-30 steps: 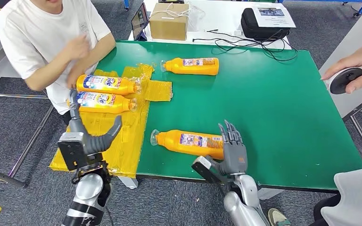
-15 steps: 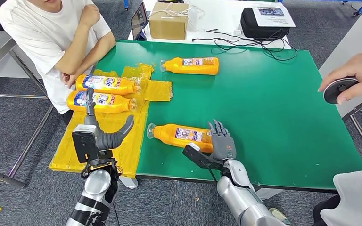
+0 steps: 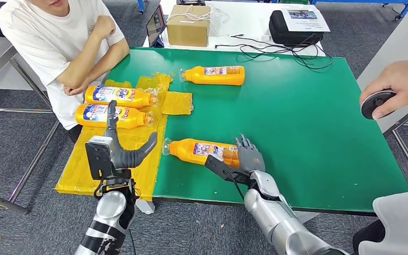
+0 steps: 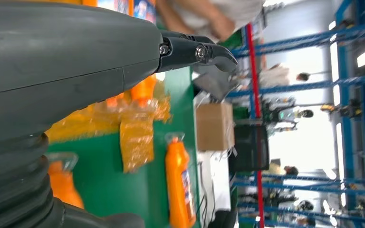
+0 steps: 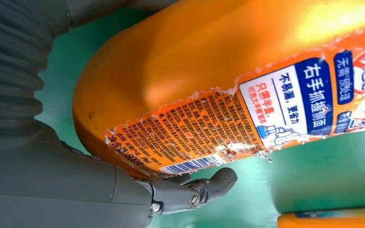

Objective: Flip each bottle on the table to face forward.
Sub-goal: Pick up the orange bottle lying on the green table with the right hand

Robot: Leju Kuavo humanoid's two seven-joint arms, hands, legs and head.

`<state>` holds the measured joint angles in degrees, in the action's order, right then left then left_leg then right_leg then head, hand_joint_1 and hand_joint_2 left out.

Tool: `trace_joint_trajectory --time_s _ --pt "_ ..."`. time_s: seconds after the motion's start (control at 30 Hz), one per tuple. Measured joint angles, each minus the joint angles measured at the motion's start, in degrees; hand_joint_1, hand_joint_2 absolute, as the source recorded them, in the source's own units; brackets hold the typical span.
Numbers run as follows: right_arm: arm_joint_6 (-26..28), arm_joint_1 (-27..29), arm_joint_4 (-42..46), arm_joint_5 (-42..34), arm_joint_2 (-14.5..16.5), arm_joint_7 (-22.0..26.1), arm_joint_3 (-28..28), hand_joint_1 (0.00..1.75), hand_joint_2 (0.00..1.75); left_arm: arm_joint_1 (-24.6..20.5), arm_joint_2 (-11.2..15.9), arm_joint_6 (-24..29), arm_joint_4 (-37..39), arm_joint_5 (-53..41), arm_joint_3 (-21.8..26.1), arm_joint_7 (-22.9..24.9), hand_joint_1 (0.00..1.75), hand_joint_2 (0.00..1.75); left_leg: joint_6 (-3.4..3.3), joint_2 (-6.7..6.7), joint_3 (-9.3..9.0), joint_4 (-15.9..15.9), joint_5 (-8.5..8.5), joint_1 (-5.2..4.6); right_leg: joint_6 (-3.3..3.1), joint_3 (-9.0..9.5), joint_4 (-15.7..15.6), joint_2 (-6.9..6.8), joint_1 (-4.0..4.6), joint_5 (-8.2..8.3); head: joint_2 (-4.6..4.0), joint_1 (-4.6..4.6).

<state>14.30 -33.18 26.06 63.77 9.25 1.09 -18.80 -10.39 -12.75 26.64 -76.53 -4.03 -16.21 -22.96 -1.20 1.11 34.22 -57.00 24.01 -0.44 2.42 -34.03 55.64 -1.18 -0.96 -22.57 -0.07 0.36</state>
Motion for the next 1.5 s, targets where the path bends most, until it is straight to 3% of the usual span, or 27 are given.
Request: trace_joint_trajectory --time_s 0.27,0.4,0.6,0.7,0.8,0.93,1.07,1.2,1.3,1.4,1.5 --pt "-2.65 -1.34 -0.87 -1.43 -0.61 0.61 -0.57 1.75 1.75 -1.99 -0.39 -4.29 2.06 4.71 -0.32 2.43 0.00 1.75 -0.01 0.00 -0.04 0.00 -0.03 0.00 0.00 0.05 0.00 0.01 0.00 0.02 0.00 0.00" --pt "-6.21 -3.19 -2.25 -3.73 -1.74 2.42 -1.26 1.75 1.75 -4.65 -0.43 -10.79 7.19 12.25 -0.30 5.58 0.00 1.75 0.00 0.00 -0.15 -0.01 -0.03 0.00 0.01 0.15 0.00 0.03 0.00 0.03 0.00 -0.01" --pt "-7.06 -3.53 -2.64 -7.45 -2.64 5.90 -1.33 1.75 1.75 -5.71 -0.43 -11.27 9.45 13.44 -0.29 4.63 0.00 1.75 0.00 -0.01 -0.13 -0.01 -0.02 0.00 0.01 0.15 0.00 0.02 -0.01 0.02 0.00 -0.01" --pt "-8.28 -3.06 -2.69 -12.94 -2.71 9.64 -0.43 1.75 1.75 -5.84 -0.43 -10.88 9.83 13.70 -0.28 4.19 0.00 1.75 0.00 0.00 -0.12 0.00 -0.01 0.00 0.01 0.14 0.00 0.03 0.00 0.02 0.00 0.01" --pt "-11.86 -1.18 -2.41 -22.90 -2.29 16.91 2.51 1.75 1.75 -5.35 -0.55 -9.95 9.82 16.44 0.01 2.60 0.00 1.75 0.02 0.01 -0.11 0.00 0.02 0.00 0.01 0.14 0.00 0.04 0.00 0.01 0.00 0.01" --pt "-12.07 3.66 -0.23 -32.20 -1.01 25.72 5.61 1.75 1.75 -2.38 -0.73 -9.09 7.41 22.58 1.41 0.14 0.00 1.75 0.03 -0.01 0.01 0.01 0.02 0.03 0.00 0.04 0.01 0.04 0.04 -0.01 0.00 -0.01" --pt "-11.37 8.38 4.15 -41.76 0.44 29.98 8.35 1.75 1.75 2.02 -0.86 -9.36 3.06 25.92 3.19 -2.98 0.00 1.75 0.04 -0.01 0.17 0.02 0.03 0.06 -0.01 -0.09 0.01 0.04 0.08 -0.03 0.00 0.00" --pt "-7.52 13.80 11.78 -51.99 1.73 28.95 10.92 1.75 1.75 8.43 -1.64 -11.06 -2.81 28.55 4.75 -4.24 0.00 1.75 0.03 -0.13 0.37 0.02 0.04 0.03 0.08 -0.23 0.01 0.00 0.03 -0.13 0.00 0.01" --pt "-4.57 16.85 17.47 -57.67 2.35 28.09 12.15 1.75 1.75 12.27 -1.98 -13.31 -5.89 30.73 5.41 -2.56 0.00 1.75 0.02 -0.24 0.46 0.02 0.05 0.00 0.14 -0.29 0.00 -0.02 -0.01 -0.17 0.00 0.00" --pt "-2.96 19.25 22.66 -61.21 2.70 27.93 12.76 1.75 1.75 14.83 -1.97 -18.20 -6.95 33.57 5.40 1.38 0.00 1.75 0.03 -0.26 0.48 0.02 0.07 -0.02 0.14 -0.30 0.00 -0.02 -0.02 -0.17 0.00 0.00" --pt "-5.42 20.71 26.09 -61.82 2.69 26.95 12.04 1.75 1.75 16.53 -1.78 -24.16 -6.44 34.69 4.26 3.45 0.00 1.75 0.05 -0.27 0.48 0.02 0.09 -0.02 0.14 -0.32 -0.01 -0.01 -0.02 -0.17 0.00 0.00"
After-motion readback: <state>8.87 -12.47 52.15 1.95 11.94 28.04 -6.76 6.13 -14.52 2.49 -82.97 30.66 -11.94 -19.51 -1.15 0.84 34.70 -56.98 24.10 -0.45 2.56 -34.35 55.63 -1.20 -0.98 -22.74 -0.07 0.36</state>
